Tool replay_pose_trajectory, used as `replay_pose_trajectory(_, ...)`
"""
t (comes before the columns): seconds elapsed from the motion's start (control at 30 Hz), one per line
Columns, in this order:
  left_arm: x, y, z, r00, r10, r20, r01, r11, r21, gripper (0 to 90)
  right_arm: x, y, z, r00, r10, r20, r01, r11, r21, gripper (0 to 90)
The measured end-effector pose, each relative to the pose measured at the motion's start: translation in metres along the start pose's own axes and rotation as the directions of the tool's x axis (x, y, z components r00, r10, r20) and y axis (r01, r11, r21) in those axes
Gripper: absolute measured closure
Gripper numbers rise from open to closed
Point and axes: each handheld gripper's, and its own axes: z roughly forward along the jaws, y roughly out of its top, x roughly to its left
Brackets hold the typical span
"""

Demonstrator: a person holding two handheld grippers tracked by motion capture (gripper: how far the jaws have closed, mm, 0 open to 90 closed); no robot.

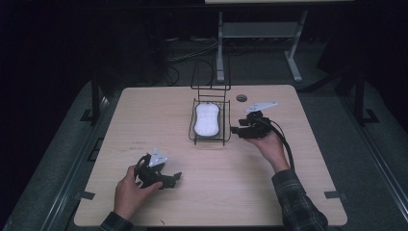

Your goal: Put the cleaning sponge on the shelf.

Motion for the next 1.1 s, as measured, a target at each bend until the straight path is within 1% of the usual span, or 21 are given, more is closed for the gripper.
replay_pose_trajectory(0.17,0.000,0.000,0.000,1.0000,-0.001,0.000,0.001,1.0000,-0.003,12.5,-0.005,-0.010,-0.012,0.9998,0.015,0.012,-0.015,1.000,-0.002,36.4)
replay_pose_trajectory(0.2,0.000,0.000,0.000,1.0000,-0.001,0.000,0.001,1.0000,-0.003,12.5,-0.006,-0.012,-0.014,0.9996,0.020,0.021,-0.020,1.000,0.003,35.2)
replay_pose_trajectory(0.3,0.000,0.000,0.000,1.0000,-0.001,0.000,0.001,1.0000,-0.004,12.5,-0.008,-0.018,-0.019,0.9992,0.027,0.029,-0.028,1.000,0.003,32.5)
replay_pose_trajectory(0.37,0.000,0.000,0.000,1.0000,-0.001,0.000,0.001,1.0000,-0.004,12.5,-0.009,-0.022,-0.023,0.9988,0.034,0.036,-0.034,0.999,0.003,28.3)
replay_pose_trajectory(0.5,0.000,0.000,0.000,1.0000,-0.002,0.000,0.002,1.0000,-0.005,12.5,-0.010,-0.030,-0.030,0.9979,0.037,0.054,-0.037,0.999,0.005,23.4)
replay_pose_trajectory(0.57,0.000,0.000,0.000,1.0000,-0.002,0.000,0.002,1.0000,-0.004,12.5,-0.010,-0.034,-0.033,0.9977,0.042,0.053,-0.042,0.999,0.007,20.5)
replay_pose_trajectory(0.77,0.000,0.000,0.000,1.0000,-0.002,0.000,0.002,1.0000,-0.004,12.5,-0.010,-0.049,-0.041,0.9963,0.046,0.073,-0.047,0.999,0.016,18.0)
replay_pose_trajectory(0.83,0.000,0.000,0.000,1.0000,-0.001,0.000,0.001,1.0000,-0.004,12.5,-0.011,-0.054,-0.043,0.9955,0.061,0.073,-0.062,0.998,0.019,17.3)
replay_pose_trajectory(0.97,0.000,0.000,0.000,1.0000,-0.001,0.000,0.001,1.0000,-0.004,12.5,-0.011,-0.065,-0.050,0.9946,0.070,0.077,-0.072,0.997,0.028,15.3)
replay_pose_trajectory(1.03,0.000,0.000,0.000,1.0000,-0.001,0.000,0.001,1.0000,-0.004,12.5,-0.011,-0.071,-0.054,0.9937,0.072,0.086,-0.074,0.997,0.030,14.9)
replay_pose_trajectory(1.1,0.000,0.000,0.000,1.0000,-0.002,-0.001,0.002,1.0000,-0.005,12.5,-0.011,-0.076,-0.057,0.9938,0.078,0.079,-0.081,0.996,0.033,14.3)
